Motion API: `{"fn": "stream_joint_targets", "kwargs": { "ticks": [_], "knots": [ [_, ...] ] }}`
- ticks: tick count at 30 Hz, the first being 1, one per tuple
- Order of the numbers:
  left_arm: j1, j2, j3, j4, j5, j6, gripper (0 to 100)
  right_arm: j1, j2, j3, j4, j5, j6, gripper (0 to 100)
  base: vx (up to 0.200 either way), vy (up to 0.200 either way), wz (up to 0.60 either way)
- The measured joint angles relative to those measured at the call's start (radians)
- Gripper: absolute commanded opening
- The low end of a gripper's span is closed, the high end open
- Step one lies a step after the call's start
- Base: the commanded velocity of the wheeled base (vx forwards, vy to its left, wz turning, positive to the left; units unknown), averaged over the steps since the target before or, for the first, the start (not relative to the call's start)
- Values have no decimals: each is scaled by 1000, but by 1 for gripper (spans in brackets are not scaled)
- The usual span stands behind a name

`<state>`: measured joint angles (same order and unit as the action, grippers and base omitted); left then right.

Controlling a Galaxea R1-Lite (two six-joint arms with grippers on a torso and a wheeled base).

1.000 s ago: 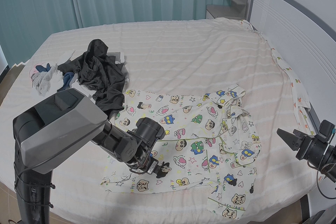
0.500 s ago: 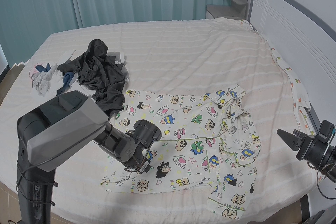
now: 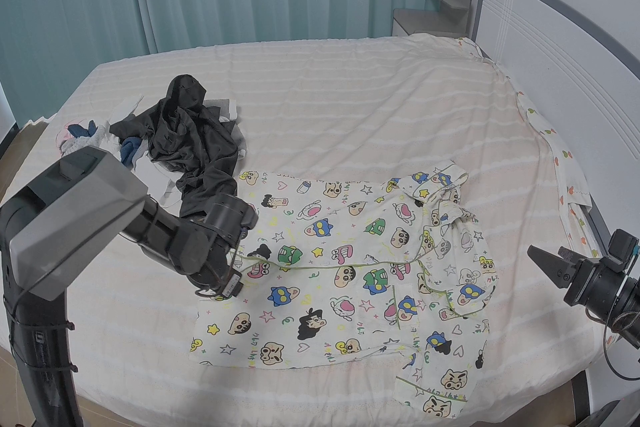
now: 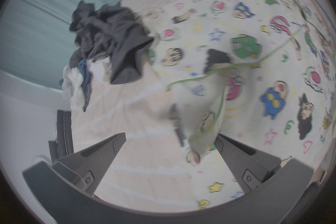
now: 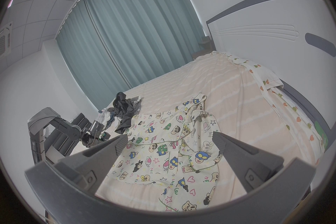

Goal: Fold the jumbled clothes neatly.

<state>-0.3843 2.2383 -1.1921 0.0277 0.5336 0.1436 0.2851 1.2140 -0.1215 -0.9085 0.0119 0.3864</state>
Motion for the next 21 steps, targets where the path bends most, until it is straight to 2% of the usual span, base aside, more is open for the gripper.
{"fn": "stream_joint_targets", "kwargs": {
  "ticks": [7,11,14,18,21],
  "knots": [
    [108,-29,-9,-76,4,20,100,1,-6,-1,0,0,0,100,0,0,0],
    [143,-46,-22,-114,-13,27,100,1,-8,-1,0,0,0,100,0,0,0],
    [149,-70,-31,-114,-77,1,100,1,-9,-1,0,0,0,100,0,0,0],
    [145,-124,-33,-82,-186,-132,100,0,-10,-1,-1,0,1,100,0,0,0],
    [127,-188,-13,-18,-305,-242,100,-1,-9,-1,-1,5,5,100,0,0,0]
  ]
}}
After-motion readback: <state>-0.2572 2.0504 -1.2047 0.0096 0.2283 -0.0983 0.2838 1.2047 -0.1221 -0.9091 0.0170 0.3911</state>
